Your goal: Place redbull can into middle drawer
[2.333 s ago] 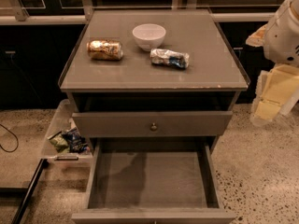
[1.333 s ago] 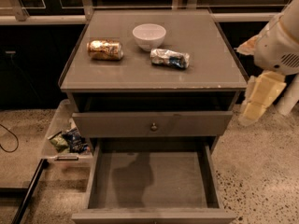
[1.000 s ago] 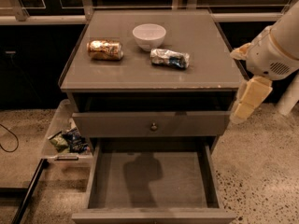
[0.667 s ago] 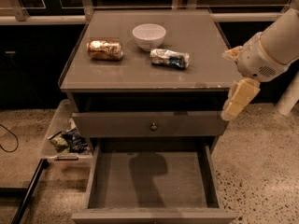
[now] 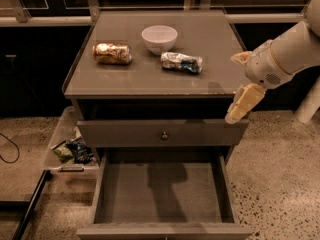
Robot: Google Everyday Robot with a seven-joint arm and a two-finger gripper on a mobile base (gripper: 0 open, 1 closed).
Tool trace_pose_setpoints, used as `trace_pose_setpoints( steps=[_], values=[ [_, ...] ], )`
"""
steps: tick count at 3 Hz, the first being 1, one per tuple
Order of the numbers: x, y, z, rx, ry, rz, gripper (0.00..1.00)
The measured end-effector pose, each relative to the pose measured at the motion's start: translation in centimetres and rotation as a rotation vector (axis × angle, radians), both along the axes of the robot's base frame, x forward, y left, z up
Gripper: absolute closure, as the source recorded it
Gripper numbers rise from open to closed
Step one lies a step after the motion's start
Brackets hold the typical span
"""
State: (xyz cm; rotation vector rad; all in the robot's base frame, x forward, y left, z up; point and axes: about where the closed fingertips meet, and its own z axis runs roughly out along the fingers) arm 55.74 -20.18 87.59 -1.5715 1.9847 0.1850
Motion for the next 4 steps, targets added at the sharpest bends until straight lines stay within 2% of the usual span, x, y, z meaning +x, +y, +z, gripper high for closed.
trace_pose_setpoints(
  steps=[1,2,3,4],
  values=[
    [0.0,0.0,0.0,0.000,0.000,0.000,0.00],
    [2.2,0.7,0.4,0.047,-0.029,0.007,0.00],
    [5.4,2.1,1.5,0.128,-0.067,0.014,0.00],
    [8.4,3.3,2.2,0.187,-0.084,0.000,0.00]
  ],
)
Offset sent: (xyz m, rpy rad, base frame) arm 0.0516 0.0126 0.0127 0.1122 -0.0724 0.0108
